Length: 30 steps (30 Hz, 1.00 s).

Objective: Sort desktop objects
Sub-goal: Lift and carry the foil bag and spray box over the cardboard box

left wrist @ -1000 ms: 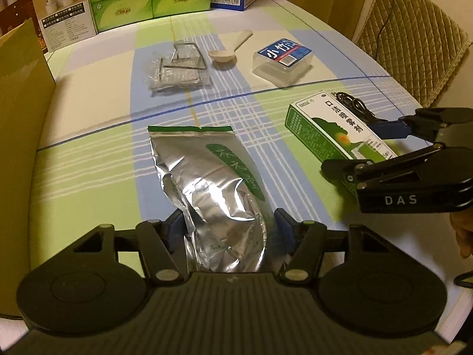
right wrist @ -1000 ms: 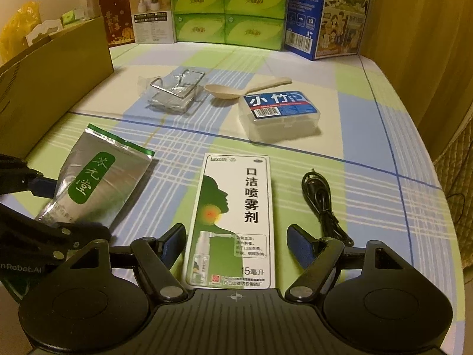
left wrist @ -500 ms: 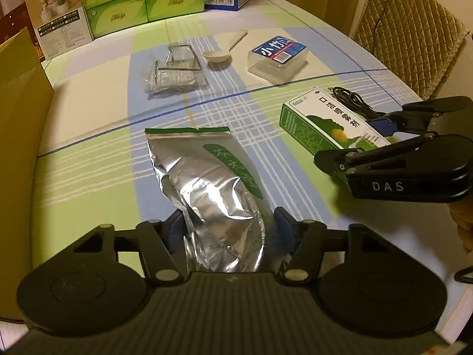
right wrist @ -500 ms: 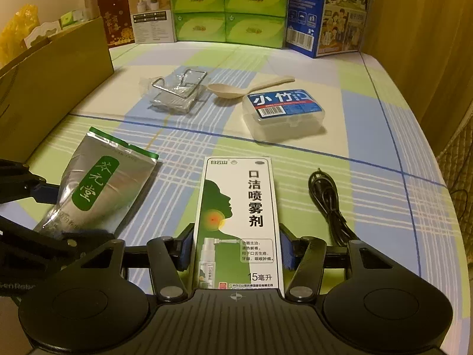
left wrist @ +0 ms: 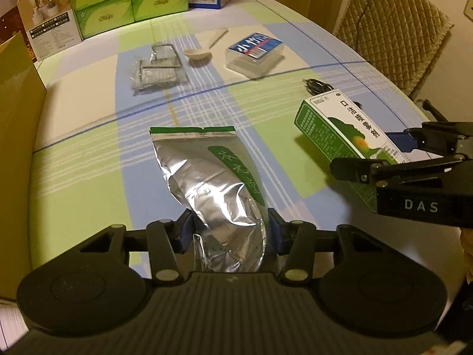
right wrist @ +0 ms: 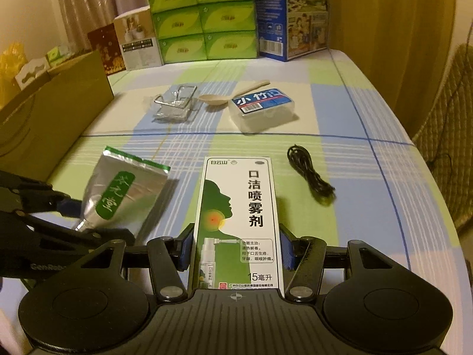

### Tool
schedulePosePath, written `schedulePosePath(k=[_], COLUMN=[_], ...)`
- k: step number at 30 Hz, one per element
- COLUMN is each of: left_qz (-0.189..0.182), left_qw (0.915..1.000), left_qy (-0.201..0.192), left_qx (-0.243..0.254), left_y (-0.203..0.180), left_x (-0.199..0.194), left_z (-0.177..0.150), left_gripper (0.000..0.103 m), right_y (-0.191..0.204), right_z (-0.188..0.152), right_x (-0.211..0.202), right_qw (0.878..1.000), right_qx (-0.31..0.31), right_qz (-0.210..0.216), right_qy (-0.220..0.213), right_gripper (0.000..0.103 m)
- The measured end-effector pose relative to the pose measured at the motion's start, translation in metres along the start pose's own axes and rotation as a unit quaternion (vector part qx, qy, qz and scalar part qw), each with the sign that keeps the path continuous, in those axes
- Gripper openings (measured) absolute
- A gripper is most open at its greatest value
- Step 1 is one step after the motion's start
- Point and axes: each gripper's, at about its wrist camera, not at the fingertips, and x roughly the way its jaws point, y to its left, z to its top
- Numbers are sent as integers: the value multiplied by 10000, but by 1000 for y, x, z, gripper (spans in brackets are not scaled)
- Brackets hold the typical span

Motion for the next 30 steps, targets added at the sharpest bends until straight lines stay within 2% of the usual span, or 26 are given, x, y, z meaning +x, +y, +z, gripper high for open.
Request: schedulePosePath(k=[7, 18, 30], left_qz=[-146, -52, 86], left_qw=[9999, 9998, 9989], left_qy=[45, -167, -406], left_qx=[-60, 106, 197], left_y=[-8, -10, 12], left_x=[-16, -63, -129], left_z=[-9, 5, 9], left_gripper=[44, 44, 44], right_y=[1, 16, 67], right_z=[-7, 3, 28], right_x=[-25, -62, -96], right_qw=[9998, 9993, 9979], right_qx=[195, 189, -87], right_qz=[10, 32, 266], right_qy=[-81, -315, -591], right_gripper=[53, 53, 53])
